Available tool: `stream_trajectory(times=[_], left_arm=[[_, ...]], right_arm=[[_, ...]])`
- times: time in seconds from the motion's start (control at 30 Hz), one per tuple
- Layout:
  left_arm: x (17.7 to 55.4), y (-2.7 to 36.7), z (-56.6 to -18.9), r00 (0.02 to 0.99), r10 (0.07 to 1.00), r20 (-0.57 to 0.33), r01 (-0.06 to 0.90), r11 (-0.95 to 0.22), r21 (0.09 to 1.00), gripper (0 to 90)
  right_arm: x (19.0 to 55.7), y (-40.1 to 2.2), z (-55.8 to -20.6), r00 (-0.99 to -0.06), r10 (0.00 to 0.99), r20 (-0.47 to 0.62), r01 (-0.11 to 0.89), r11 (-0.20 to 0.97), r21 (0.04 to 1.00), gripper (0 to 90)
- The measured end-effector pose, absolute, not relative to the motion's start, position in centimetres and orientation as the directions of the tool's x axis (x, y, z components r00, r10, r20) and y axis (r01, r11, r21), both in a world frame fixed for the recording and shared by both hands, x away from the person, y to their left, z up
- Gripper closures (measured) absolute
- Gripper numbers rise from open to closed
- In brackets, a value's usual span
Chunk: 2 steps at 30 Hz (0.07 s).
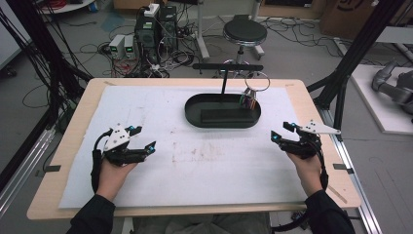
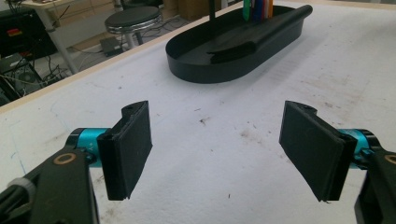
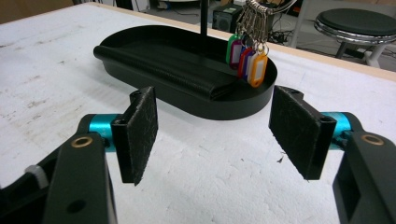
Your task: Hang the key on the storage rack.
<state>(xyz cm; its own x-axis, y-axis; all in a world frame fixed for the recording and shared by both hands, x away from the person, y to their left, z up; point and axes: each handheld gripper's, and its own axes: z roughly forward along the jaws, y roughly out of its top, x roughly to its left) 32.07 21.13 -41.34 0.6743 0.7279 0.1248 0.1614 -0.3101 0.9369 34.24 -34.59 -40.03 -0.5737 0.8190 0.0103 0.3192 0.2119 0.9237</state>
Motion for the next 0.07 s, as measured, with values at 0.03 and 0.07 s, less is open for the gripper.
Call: stream_trajectory(times=[0.03,0.07], left_arm=[[32.15,21.04,-41.35,0.676,0.726,0.127,0.16,-0.313,0.936,25.3],[32.22,20.94,-41.38,0.675,0.727,0.124,0.162,-0.31,0.937,25.3]], right_arm=[[34.22,-34.67,-40.05,-0.574,0.819,0.008,0.317,0.213,0.924,32.4],[34.23,-34.74,-40.1,-0.576,0.817,0.008,0.315,0.213,0.925,32.0]])
